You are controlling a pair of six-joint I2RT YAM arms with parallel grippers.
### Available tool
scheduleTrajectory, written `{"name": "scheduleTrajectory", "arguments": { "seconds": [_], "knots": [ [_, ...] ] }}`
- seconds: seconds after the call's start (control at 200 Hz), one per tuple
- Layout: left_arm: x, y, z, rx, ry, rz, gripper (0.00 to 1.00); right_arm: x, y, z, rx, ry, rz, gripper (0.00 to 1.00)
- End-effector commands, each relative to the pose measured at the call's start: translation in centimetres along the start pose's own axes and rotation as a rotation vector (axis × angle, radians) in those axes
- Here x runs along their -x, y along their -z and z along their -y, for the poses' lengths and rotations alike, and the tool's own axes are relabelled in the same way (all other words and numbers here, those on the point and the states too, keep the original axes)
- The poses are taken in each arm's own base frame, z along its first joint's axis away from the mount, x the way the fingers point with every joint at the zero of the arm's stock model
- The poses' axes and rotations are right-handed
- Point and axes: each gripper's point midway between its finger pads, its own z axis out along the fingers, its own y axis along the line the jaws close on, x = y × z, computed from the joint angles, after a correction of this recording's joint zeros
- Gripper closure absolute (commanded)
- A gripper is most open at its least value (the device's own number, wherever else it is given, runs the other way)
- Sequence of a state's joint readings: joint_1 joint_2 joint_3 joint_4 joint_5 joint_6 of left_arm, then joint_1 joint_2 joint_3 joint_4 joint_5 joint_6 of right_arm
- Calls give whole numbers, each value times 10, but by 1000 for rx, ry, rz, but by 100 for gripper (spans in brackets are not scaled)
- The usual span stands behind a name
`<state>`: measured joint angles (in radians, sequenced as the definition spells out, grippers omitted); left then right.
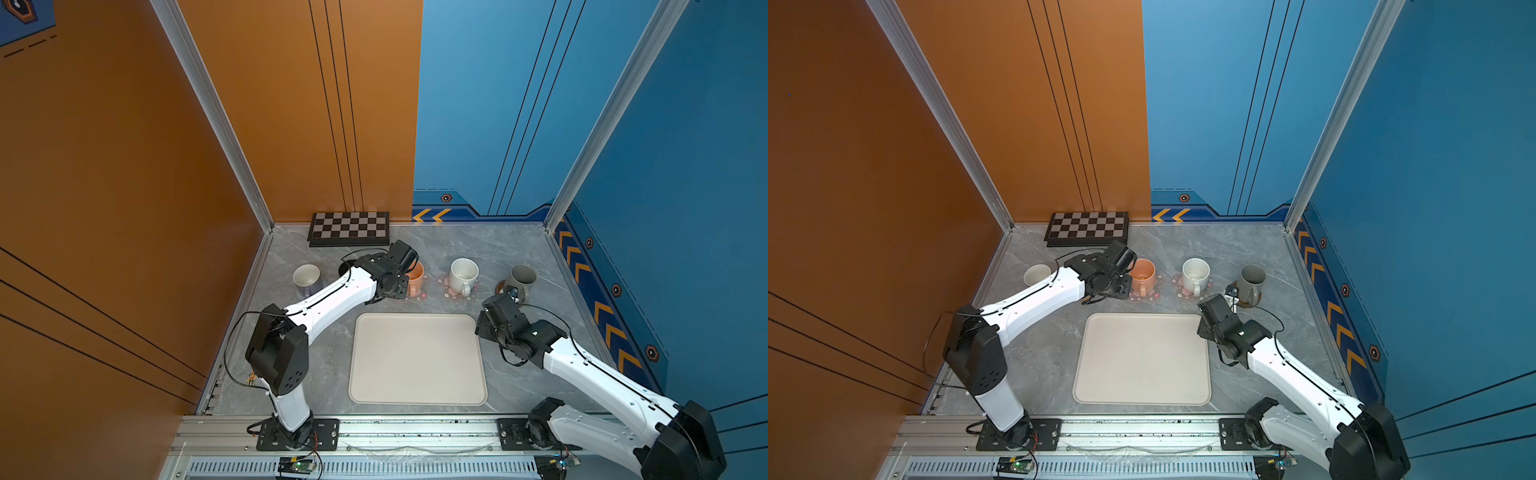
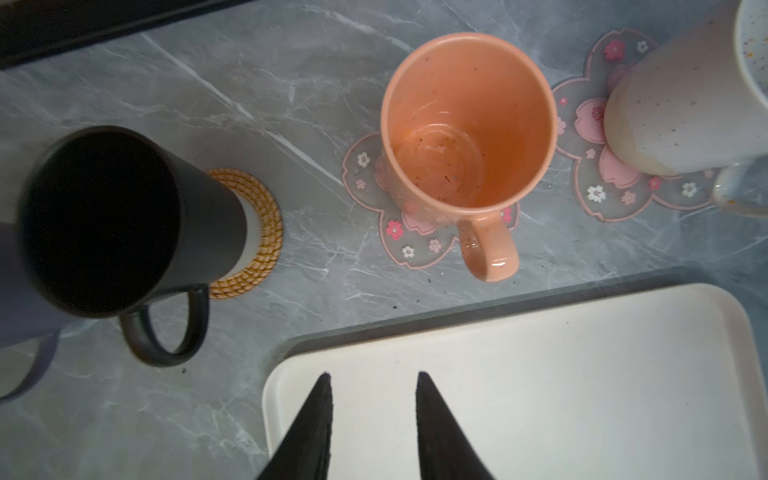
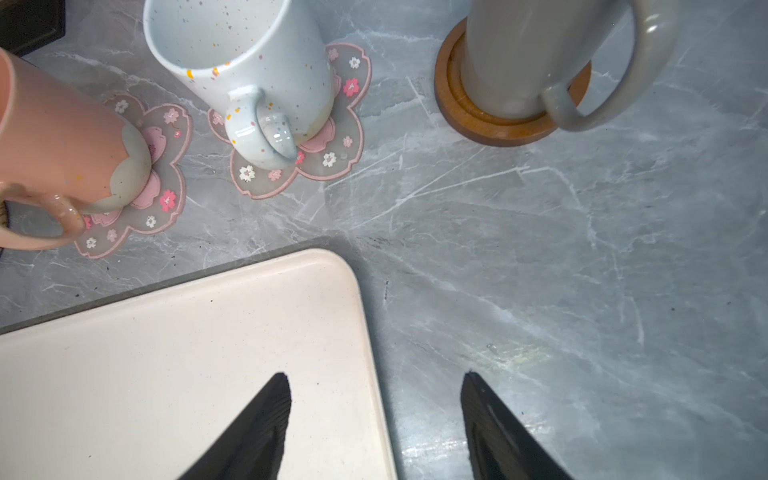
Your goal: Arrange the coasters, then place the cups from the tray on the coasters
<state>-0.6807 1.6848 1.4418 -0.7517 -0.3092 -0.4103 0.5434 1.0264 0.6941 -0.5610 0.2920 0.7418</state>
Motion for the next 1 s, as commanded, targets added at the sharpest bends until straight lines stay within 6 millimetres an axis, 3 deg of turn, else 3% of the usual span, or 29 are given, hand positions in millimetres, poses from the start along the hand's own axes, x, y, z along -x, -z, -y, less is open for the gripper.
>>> {"name": "scheduleTrajectory", "arguments": {
  "seconds": [0.0, 0.28, 0.566, 0.691, 0.726, 0.741, 0.751, 0.776, 0.996],
  "knots": [
    [4, 17, -36, 142, -65, 70, 64, 14, 4, 9, -29, 53, 52, 32],
    [2, 35, -93, 358, -91, 148, 63, 39, -1, 32, -88, 56, 109, 30],
    [-21, 48, -159, 425, 155, 246, 55, 66, -6, 37, -97, 147, 212, 24],
    [-38, 51, -184, 451, 235, 315, 39, 74, -9, 40, -104, 187, 292, 19],
    [-40, 53, -190, 457, 244, 344, 26, 76, -10, 40, -102, 200, 314, 13],
    [-39, 54, -192, 458, 245, 359, 6, 77, -10, 41, -104, 208, 326, 9],
    [-40, 54, -193, 460, 246, 366, 0, 77, -10, 41, -103, 210, 336, 6],
    [-40, 54, -197, 465, 244, 385, 2, 78, -11, 42, -105, 222, 357, 0],
    [-42, 51, -226, 491, 312, 477, 2, 93, -19, 63, -168, 206, 458, 0]
  ]
}}
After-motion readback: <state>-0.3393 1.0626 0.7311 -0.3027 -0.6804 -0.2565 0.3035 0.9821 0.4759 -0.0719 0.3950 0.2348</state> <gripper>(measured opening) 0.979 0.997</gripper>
